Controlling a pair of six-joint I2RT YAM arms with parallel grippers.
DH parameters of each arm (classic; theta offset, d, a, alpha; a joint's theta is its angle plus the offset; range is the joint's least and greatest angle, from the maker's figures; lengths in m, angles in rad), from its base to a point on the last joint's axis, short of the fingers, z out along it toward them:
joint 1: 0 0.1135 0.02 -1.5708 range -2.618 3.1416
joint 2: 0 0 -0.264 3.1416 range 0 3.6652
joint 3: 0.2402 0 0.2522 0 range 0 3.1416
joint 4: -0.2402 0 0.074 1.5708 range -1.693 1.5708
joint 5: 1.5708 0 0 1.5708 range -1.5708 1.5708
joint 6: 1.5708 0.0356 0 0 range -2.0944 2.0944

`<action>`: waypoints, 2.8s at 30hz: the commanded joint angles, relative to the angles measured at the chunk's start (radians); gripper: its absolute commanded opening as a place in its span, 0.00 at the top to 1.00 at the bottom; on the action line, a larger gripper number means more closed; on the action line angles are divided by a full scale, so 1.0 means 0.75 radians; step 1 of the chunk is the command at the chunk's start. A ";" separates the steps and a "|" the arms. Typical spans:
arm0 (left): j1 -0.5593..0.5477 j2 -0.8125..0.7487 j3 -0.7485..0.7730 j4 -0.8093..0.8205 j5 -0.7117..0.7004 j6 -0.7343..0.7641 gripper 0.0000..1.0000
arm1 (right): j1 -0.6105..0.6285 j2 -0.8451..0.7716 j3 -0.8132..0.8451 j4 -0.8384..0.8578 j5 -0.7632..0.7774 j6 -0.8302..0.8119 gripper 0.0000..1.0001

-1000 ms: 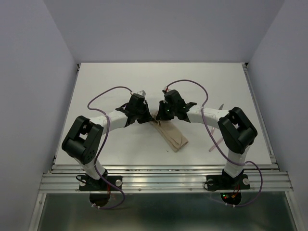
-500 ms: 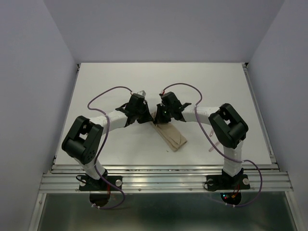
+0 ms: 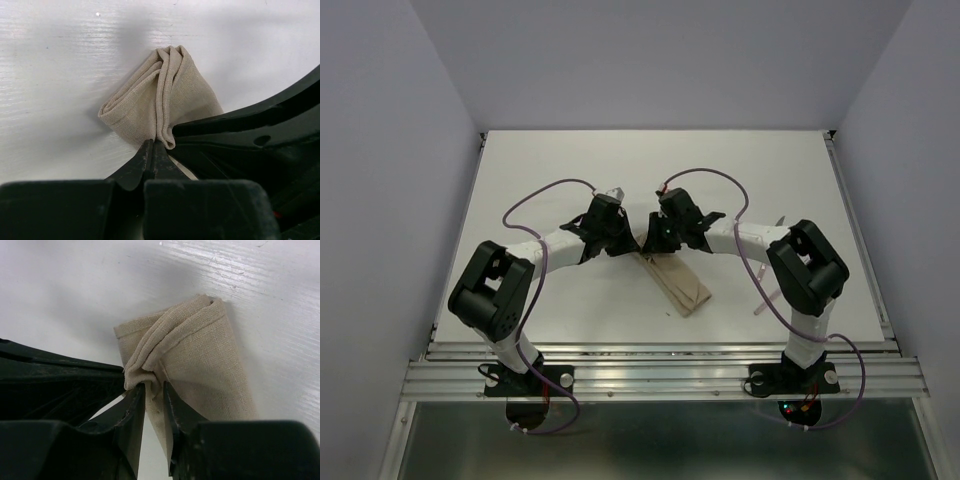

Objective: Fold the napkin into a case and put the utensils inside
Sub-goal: Grasp the top corner of the smaller rectangle folded napkin from the folded napkin.

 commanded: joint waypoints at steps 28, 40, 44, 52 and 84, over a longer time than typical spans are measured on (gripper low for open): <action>0.000 -0.070 0.005 0.053 0.028 0.033 1.00 | 0.010 -0.182 -0.015 0.096 0.115 0.099 0.71; 0.000 -0.072 -0.001 0.060 0.034 0.035 1.00 | 0.010 -0.174 -0.005 0.141 0.086 0.111 0.64; 0.000 -0.076 -0.001 0.060 0.034 0.037 1.00 | 0.010 -0.116 0.026 0.108 0.078 0.113 0.62; 0.000 -0.072 0.001 0.062 0.036 0.037 1.00 | 0.010 -0.075 -0.001 0.120 0.051 0.121 0.85; 0.000 -0.027 0.009 0.107 0.145 0.086 1.00 | 0.010 0.097 -0.099 0.263 0.055 0.220 0.99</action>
